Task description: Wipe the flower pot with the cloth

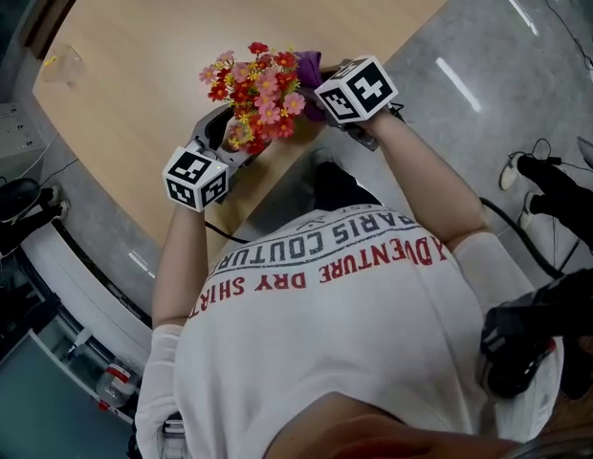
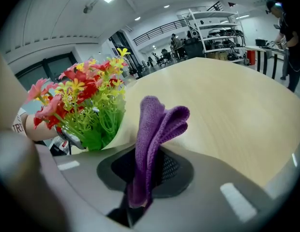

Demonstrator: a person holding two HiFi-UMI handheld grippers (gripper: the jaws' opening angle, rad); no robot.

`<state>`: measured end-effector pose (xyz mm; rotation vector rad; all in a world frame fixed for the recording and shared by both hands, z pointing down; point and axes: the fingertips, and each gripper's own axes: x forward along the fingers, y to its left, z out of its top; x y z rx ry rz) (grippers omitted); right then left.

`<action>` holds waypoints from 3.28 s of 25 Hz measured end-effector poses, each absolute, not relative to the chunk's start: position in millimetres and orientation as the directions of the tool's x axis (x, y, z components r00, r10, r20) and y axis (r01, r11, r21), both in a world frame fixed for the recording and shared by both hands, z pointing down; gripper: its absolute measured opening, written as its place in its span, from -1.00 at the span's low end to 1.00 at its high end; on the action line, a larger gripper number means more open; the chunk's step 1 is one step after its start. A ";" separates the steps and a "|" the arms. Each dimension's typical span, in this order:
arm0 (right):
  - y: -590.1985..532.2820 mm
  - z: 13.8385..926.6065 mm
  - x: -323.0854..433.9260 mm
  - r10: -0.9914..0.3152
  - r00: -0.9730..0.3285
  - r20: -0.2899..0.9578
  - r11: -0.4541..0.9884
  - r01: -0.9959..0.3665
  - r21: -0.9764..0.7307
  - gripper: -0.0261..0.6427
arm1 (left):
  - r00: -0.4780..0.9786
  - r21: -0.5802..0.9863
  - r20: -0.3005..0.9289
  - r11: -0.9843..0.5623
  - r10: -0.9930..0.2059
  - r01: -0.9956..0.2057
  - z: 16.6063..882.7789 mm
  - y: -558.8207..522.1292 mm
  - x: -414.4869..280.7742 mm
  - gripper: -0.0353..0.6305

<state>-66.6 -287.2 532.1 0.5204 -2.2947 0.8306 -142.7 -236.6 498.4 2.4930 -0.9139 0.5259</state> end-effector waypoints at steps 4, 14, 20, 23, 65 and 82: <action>-274.7 532.1 -73.0 -0.142 -0.727 0.672 0.725 -0.538 -0.429 -0.76 | 0.750 0.260 0.507 -0.754 -0.425 -0.603 503.4 -238.3 -151.6 0.27; -268.9 527.7 -67.8 -0.208 -0.749 0.629 0.650 -0.586 -0.483 -0.75 | 0.660 0.207 0.484 -0.657 -0.575 -0.725 497.7 -229.5 -163.5 0.28; -271.5 528.4 -64.9 -0.230 -0.748 0.623 0.639 -0.599 -0.483 -0.75 | 0.497 0.204 0.418 -0.455 -0.760 -0.867 511.4 -215.8 -137.6 0.55; -272.2 526.3 -64.5 -0.241 -0.748 0.618 0.634 -0.604 -0.483 -0.75 | 0.382 0.142 0.434 -0.357 -0.816 -0.923 518.9 -225.7 -135.8 0.66; -260.2 524.4 -86.7 -0.055 -0.819 0.571 0.621 -0.476 -0.623 -0.75 | 0.662 0.037 0.562 -0.784 -0.496 -0.619 518.8 -229.2 -140.4 0.60; -273.0 548.7 -69.3 -0.125 -0.752 0.647 0.612 -0.572 -0.546 -0.75 | 0.597 0.016 0.548 -0.706 -0.586 -0.708 516.5 -230.9 -144.0 0.61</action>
